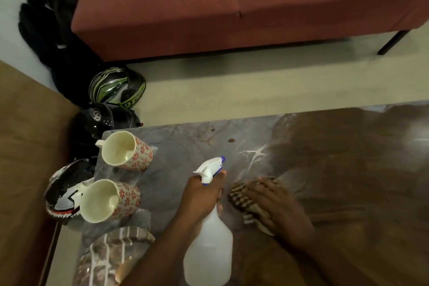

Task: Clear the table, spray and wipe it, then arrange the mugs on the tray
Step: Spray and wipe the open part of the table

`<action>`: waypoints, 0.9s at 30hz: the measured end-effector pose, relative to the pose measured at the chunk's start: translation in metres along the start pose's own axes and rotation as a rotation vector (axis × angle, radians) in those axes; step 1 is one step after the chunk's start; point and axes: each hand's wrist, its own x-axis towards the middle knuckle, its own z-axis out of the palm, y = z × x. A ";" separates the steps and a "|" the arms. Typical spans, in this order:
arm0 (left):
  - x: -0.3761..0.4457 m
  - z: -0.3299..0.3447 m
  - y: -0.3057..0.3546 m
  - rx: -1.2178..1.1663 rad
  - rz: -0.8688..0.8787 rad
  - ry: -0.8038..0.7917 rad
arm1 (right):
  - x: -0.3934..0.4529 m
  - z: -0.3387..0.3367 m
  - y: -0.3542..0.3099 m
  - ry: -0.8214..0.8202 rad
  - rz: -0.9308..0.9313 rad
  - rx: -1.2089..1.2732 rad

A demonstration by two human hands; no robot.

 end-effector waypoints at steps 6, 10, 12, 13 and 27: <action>0.018 -0.011 0.004 0.124 -0.016 -0.094 | 0.100 -0.033 0.055 0.276 0.774 -0.024; 0.034 -0.018 0.011 0.115 0.044 0.010 | 0.126 0.000 -0.011 0.138 0.275 -0.010; 0.039 -0.024 0.018 0.085 0.044 -0.010 | 0.096 0.003 -0.013 -0.025 -0.007 0.029; 0.041 -0.029 0.019 0.048 0.013 -0.005 | 0.084 0.000 -0.001 -0.071 -0.065 0.028; 0.029 -0.066 0.011 0.100 0.036 0.182 | 0.142 0.021 -0.070 -0.051 -0.112 0.111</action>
